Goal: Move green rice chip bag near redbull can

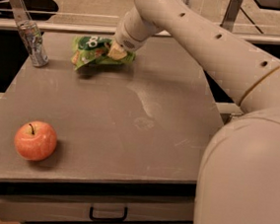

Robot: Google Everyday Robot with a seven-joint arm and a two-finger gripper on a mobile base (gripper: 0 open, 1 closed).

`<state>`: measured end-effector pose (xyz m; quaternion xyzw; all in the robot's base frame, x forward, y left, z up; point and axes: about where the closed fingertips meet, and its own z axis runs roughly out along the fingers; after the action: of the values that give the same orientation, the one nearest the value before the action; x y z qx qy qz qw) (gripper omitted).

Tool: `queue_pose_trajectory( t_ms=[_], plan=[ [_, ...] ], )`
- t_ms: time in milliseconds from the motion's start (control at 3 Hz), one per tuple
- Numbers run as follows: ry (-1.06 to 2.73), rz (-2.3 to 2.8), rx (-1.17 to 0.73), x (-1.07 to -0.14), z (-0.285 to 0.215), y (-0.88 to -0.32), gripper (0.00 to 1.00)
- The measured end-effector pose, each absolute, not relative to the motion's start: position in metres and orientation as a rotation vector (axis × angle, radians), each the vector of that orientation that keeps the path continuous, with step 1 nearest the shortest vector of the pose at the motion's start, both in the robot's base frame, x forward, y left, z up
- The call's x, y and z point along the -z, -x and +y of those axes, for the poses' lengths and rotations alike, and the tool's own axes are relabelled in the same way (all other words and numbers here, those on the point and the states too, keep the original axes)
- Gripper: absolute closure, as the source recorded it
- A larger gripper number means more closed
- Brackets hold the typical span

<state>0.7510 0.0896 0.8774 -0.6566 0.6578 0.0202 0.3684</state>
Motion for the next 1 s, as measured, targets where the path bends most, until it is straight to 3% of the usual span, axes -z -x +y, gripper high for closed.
queue_pose_trajectory(
  t_ms=[667,1000],
  plan=[
    [1.673,1.715,-0.093,-0.865,0.136,-0.753,1.0],
    [1.673,1.726,-0.121,-0.862,0.149,-0.747,0.84]
  ],
)
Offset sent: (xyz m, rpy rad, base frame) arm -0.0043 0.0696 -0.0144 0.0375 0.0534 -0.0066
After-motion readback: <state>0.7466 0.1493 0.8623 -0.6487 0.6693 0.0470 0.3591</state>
